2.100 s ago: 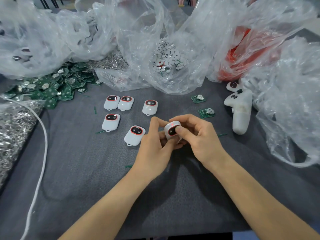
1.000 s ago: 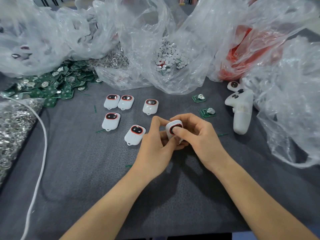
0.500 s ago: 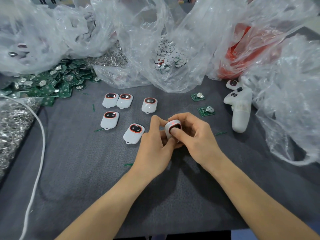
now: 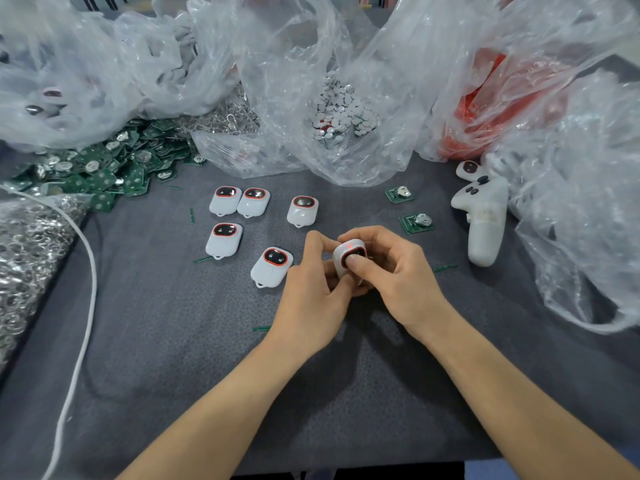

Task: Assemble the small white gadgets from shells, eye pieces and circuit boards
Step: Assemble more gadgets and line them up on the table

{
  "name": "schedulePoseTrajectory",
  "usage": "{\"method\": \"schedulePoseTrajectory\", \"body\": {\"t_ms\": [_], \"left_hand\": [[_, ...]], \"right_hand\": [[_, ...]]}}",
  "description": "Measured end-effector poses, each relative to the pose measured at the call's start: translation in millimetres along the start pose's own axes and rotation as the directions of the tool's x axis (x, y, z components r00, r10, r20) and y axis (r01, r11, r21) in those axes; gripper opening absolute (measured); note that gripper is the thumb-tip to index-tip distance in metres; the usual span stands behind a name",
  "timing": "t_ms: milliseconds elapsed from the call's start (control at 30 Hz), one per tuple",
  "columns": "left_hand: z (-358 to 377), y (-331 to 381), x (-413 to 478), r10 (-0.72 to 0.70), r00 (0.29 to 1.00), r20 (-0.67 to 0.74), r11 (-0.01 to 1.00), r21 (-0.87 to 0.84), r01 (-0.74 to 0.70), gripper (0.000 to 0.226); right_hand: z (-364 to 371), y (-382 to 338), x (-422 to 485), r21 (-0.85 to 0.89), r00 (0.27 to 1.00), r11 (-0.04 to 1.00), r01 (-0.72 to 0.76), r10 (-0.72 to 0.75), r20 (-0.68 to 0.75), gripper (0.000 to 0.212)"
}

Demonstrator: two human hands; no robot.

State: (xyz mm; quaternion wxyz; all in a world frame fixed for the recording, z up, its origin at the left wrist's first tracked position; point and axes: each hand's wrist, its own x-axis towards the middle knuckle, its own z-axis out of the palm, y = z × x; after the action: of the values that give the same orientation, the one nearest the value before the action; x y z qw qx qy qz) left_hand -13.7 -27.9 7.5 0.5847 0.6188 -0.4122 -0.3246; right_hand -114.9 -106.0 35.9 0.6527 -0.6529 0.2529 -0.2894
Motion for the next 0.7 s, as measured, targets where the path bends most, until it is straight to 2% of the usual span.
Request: {"method": "schedulePoseTrajectory", "body": {"t_ms": [200, 367, 700], "left_hand": [[-1.5, 3.6, -0.4, -0.011, 1.0, 0.009, 0.999, 0.033, 0.01, 0.028], [-1.7, 4.7, -0.4, -0.001, 1.0, -0.018, 0.992, 0.127, 0.003, 0.026], [-0.9, 3.2, 0.6, -0.042, 0.999, -0.012, 0.998, -0.041, 0.042, 0.025]], "right_hand": [[2.2, 2.8, 0.7, -0.034, 1.0, 0.999, 0.016, -0.016, -0.02, 0.025], [6.4, 7.0, 2.8, -0.125, 0.998, 0.992, 0.028, -0.035, -0.05, 0.023], [1.0, 7.5, 1.9, 0.044, 1.0, 0.999, -0.002, 0.001, 0.02, 0.026]]}}
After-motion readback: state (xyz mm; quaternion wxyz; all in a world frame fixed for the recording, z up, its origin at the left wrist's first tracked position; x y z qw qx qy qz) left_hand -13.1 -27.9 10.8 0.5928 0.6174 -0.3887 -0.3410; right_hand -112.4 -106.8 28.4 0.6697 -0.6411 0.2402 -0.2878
